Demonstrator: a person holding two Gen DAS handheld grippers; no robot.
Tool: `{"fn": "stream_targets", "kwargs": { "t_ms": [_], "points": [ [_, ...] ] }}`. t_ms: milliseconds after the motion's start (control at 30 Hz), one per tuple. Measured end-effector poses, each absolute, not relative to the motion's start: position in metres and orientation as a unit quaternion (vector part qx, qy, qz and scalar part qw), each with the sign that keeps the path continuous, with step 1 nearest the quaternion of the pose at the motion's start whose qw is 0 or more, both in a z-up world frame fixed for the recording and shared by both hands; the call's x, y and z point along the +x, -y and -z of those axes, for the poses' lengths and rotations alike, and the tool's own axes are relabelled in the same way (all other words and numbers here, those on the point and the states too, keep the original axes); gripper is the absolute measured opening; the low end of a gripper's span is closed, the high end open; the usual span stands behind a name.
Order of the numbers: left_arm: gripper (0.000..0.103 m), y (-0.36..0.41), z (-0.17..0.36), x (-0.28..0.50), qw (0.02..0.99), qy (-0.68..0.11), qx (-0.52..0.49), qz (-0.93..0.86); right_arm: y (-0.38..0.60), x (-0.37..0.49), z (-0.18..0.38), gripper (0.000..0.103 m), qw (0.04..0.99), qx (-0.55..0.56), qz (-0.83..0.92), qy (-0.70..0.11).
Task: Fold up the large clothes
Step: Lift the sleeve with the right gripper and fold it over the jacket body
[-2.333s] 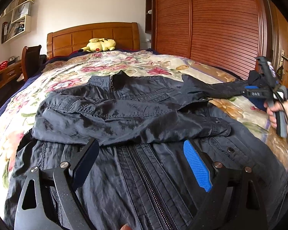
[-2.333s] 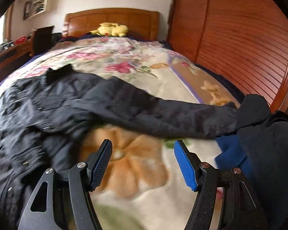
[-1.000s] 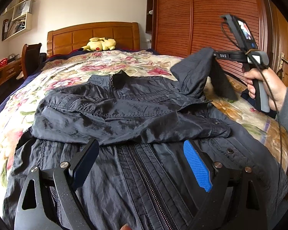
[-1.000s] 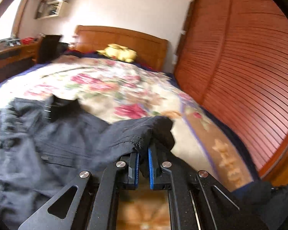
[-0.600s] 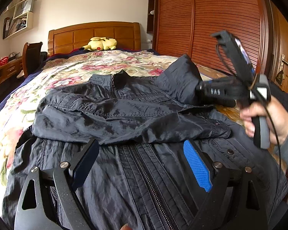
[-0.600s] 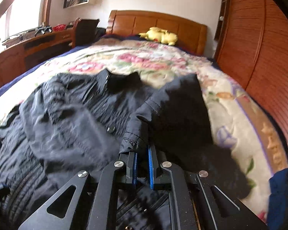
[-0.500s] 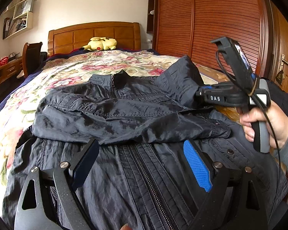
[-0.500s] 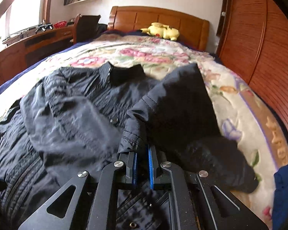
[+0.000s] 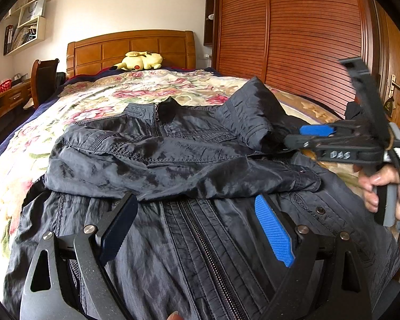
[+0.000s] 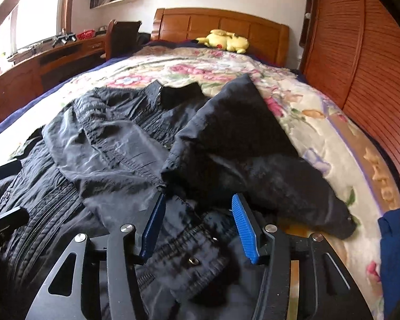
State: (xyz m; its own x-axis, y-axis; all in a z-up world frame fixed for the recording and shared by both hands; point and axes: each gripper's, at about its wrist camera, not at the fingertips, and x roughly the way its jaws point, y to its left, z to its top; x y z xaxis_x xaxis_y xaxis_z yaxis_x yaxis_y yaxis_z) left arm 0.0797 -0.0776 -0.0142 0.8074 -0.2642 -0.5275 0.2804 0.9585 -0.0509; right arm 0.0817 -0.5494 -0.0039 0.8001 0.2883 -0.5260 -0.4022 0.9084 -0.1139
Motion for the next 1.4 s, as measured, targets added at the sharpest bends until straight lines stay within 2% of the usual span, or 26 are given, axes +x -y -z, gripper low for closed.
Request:
{"fn": "stream_targets", "kwargs": {
  "t_ms": [233,567,633,700,800,1033,1133,1233,1300,1333,1400],
  "points": [
    [0.09,0.078,0.014,0.079,0.95,-0.276,0.015,0.143,0.605,0.088,-0.01,0.06,0.964,-0.062,-0.119,-0.229],
    [0.09,0.078,0.015,0.079,0.95,-0.277,0.018,0.143,0.642,0.173,0.035,0.061,0.946,-0.033,-0.012,-0.322],
    [0.09,0.079,0.015,0.079,0.95,-0.277,0.018,0.143,0.646,0.184,0.043,0.067,0.941,-0.032,0.011,-0.337],
    [0.09,0.079,0.015,0.079,0.95,-0.277,0.019,0.143,0.65,0.194,0.053,0.08,0.932,-0.012,0.012,-0.361],
    [0.09,0.079,0.015,0.079,0.95,-0.278,0.019,0.143,0.655,0.202,0.057,0.087,0.925,0.008,0.007,-0.38],
    [0.09,0.08,0.015,0.08,0.95,-0.277,0.019,0.143,0.662,0.207,0.06,0.087,0.917,0.024,-0.022,-0.397],
    [0.09,0.08,0.015,0.08,0.95,-0.277,0.019,0.143,0.666,0.209,0.062,0.078,0.916,0.024,-0.036,-0.398],
    [0.09,0.08,0.015,0.08,0.95,-0.277,0.019,0.143,0.665,0.205,0.059,0.061,0.916,0.007,-0.051,-0.397],
    [0.09,0.079,0.015,0.08,0.95,-0.277,0.019,0.143,0.659,0.2,0.057,0.033,0.917,-0.004,-0.068,-0.393],
    [0.09,0.08,0.015,0.08,0.95,-0.278,0.019,0.144,0.655,0.197,0.056,0.026,0.918,-0.012,-0.076,-0.389],
    [0.09,0.079,0.014,0.079,0.95,-0.277,0.019,0.145,0.646,0.189,0.05,0.022,0.924,-0.038,-0.074,-0.373]
  ]
}}
